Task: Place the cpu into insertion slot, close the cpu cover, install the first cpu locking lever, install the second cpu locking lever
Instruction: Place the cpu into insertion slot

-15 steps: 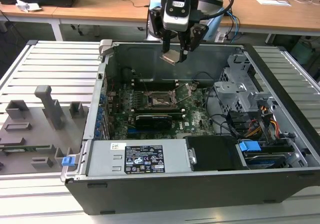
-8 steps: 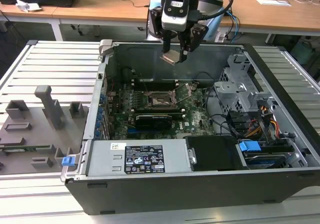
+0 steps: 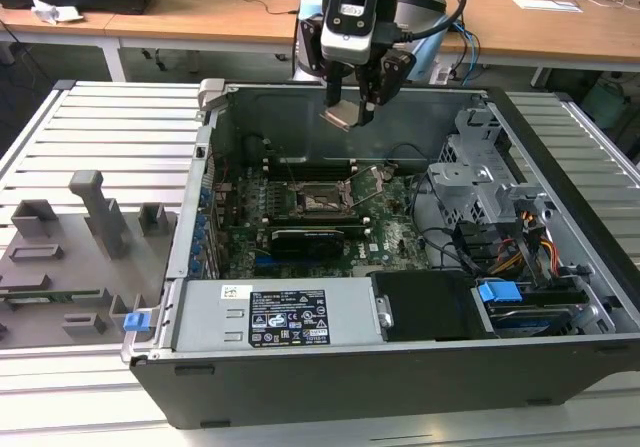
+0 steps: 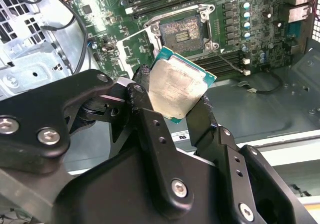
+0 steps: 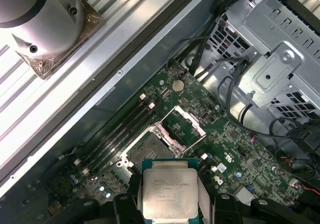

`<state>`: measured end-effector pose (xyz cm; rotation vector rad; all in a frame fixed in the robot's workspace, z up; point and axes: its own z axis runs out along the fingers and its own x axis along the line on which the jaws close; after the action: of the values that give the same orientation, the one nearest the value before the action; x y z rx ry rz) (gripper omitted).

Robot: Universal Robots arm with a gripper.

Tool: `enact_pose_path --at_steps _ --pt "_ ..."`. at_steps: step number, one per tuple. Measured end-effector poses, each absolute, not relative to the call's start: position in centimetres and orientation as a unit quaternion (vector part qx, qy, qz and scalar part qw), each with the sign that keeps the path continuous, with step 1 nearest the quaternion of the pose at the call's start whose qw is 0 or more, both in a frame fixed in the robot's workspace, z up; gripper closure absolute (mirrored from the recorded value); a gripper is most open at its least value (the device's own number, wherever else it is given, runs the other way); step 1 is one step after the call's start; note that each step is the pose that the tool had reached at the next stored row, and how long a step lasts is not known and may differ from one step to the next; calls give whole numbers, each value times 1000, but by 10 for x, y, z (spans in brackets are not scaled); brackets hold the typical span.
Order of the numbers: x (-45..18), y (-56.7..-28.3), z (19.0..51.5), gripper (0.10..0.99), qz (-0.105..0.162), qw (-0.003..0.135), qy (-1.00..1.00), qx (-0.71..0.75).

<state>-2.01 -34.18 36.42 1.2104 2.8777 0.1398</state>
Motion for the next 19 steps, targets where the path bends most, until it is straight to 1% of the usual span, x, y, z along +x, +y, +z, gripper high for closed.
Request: enact_pose_path --at_steps 19 --pt "-20 -342 362 553 45 9 918 394"
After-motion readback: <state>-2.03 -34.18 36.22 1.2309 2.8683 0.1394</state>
